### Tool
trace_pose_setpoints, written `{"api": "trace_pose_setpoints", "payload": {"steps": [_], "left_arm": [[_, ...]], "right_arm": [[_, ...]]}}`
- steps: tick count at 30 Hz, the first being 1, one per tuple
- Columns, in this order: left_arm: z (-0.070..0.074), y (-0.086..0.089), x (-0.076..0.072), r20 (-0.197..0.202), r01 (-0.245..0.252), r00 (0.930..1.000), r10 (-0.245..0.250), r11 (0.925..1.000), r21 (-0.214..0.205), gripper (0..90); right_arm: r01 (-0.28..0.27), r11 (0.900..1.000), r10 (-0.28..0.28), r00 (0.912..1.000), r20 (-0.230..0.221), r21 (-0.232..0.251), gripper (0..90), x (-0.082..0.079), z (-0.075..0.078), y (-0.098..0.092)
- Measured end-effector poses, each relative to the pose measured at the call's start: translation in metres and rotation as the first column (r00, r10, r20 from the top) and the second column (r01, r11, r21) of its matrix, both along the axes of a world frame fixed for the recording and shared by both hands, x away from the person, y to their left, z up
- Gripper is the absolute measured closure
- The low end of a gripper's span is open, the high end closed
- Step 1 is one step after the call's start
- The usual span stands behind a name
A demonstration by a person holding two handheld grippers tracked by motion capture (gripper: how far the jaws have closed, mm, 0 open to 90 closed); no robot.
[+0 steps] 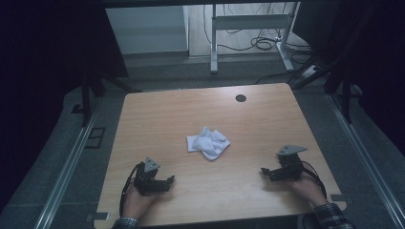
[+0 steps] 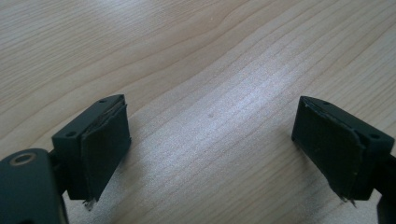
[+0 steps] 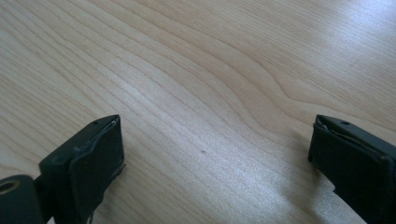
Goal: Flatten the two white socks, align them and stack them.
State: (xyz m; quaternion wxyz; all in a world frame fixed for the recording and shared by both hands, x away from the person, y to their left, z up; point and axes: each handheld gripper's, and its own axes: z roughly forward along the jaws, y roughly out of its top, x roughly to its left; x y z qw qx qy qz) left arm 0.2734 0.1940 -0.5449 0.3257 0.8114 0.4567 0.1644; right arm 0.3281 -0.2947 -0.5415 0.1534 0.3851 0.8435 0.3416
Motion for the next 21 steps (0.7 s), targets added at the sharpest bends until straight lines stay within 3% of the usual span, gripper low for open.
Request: {"api": "trace_pose_setpoints", "payload": {"steps": [18,21], "left_arm": [[0.0,-0.0001,-0.0001,-0.001,-0.002,1.0,0.002,1.0,-0.001,11.3],[0.0,-0.0002,-0.0001,-0.001,-0.002,1.0,0.002,1.0,-0.002,11.3]], "right_arm": [[-0.027,0.9989,0.026,0.9992,-0.03,-0.038,5.9,0.0003,0.0055,0.0053],[-0.028,0.9993,0.028,0.9992,-0.03,-0.025,5.9,0.0001,0.0079,0.007]]}}
